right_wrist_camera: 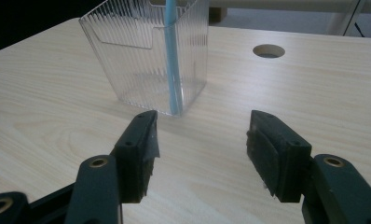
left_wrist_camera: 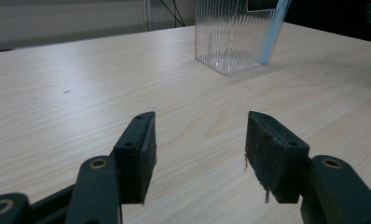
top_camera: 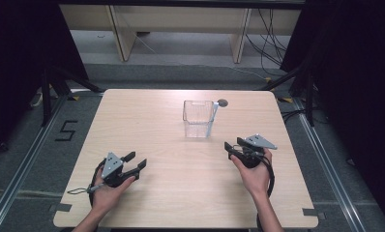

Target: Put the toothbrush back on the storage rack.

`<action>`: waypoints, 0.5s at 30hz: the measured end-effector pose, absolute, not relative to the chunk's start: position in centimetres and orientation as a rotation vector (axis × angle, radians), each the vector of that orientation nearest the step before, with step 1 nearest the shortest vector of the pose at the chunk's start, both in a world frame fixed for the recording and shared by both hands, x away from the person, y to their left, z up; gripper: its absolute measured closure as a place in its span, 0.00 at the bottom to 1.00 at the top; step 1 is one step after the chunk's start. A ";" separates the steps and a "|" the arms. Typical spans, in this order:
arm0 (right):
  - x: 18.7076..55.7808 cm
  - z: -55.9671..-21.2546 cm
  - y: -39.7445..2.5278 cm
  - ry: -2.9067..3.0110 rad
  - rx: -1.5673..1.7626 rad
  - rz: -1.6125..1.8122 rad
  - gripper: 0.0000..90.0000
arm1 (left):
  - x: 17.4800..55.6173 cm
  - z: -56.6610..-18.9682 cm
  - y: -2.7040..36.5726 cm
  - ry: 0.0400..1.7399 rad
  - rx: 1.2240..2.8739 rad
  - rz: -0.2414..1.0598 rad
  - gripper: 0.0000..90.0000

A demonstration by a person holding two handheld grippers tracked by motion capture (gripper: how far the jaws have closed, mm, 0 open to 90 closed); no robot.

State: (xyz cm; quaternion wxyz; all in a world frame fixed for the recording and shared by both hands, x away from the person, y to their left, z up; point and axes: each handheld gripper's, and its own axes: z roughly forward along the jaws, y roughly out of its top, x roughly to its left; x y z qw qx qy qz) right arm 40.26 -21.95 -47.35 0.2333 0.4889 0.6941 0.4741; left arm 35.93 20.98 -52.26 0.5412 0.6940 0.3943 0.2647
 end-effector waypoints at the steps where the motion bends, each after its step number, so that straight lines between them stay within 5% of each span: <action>1: 40.3 -47.4 -22.2 1.917 1.305 1.296 0.48 | 35.9 -52.3 21.0 0.937 1.650 0.629 0.47; 15: 37.7 -48.4 -23.5 1.915 1.362 1.278 0.48 | 35.9 -52.2 21.0 0.948 1.655 0.636 0.47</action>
